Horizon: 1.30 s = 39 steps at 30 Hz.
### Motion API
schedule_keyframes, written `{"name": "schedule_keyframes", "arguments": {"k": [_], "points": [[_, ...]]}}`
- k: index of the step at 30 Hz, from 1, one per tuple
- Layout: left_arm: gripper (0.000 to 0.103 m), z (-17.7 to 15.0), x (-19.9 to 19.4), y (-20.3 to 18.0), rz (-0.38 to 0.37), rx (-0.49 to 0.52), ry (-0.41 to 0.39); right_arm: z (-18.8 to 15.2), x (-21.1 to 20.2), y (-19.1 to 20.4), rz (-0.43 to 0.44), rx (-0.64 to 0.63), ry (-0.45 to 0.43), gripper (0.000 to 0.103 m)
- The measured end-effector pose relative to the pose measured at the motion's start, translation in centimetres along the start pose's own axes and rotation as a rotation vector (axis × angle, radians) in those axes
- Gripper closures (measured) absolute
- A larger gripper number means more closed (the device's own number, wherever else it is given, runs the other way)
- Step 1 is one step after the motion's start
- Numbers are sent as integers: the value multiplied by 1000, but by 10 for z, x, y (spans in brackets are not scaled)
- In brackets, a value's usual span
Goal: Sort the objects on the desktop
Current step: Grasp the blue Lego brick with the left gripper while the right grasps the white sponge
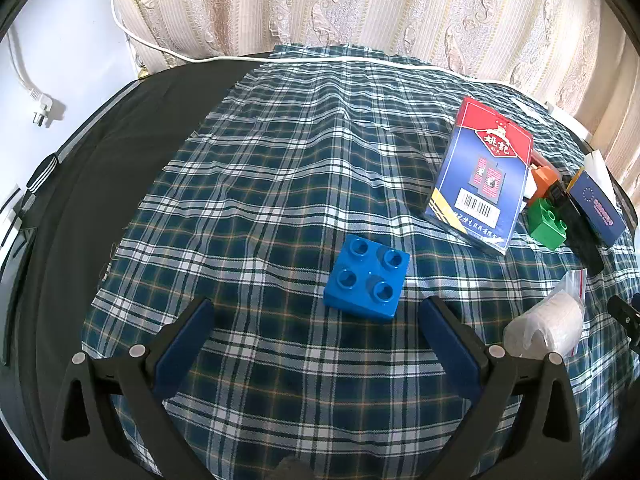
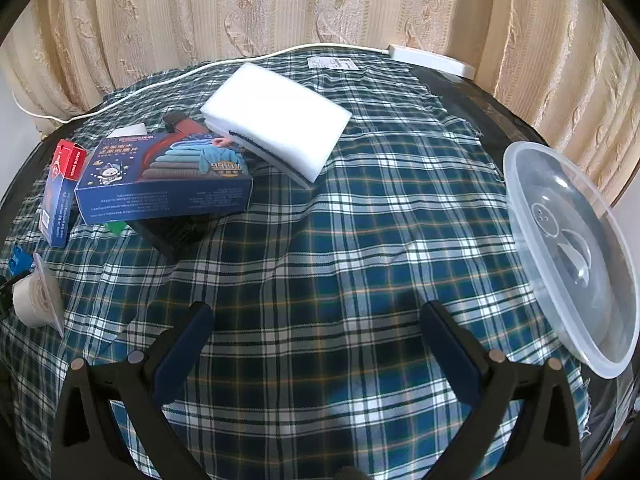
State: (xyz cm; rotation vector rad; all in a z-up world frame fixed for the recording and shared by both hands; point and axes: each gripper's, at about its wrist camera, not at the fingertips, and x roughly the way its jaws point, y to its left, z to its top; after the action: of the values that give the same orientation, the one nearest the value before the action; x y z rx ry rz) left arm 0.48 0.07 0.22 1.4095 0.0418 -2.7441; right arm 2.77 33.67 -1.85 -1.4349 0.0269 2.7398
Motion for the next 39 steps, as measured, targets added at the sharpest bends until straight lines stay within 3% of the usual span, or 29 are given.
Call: {"name": "schedule_keyframes", "arguments": {"k": [14, 17, 19, 23, 25, 27, 30, 34, 37, 39], "points": [[0, 2, -5, 5, -47, 19, 18, 1, 0, -3, 21, -28, 34, 0], [0, 5, -26, 1, -50, 31, -42, -1, -3, -4, 43, -30, 39, 0], [0, 9, -39, -7, -14, 72, -96, -2, -8, -10, 93, 10, 29, 0], [1, 19, -34, -18, -1, 124, -101, -2, -23, -14, 119, 27, -29, 0], [5, 21, -18, -19, 9, 118, -59, 1, -34, -14, 122, 8, -63, 0], [19, 18, -10, -17, -11, 92, -19, 6, -43, -16, 124, 1, -89, 0], [22, 17, 4, -12, -46, 62, 26, 19, -54, -24, 139, -2, -124, 0], [26, 9, 5, -12, -40, 52, 1, 40, -52, -39, 165, 42, -131, 1], [45, 6, 1, -12, -39, 45, -23, 56, -48, -42, 188, 60, -132, 2], [69, 7, -3, -10, -43, 44, -32, 65, -44, -40, 210, 66, -124, 2]]}}
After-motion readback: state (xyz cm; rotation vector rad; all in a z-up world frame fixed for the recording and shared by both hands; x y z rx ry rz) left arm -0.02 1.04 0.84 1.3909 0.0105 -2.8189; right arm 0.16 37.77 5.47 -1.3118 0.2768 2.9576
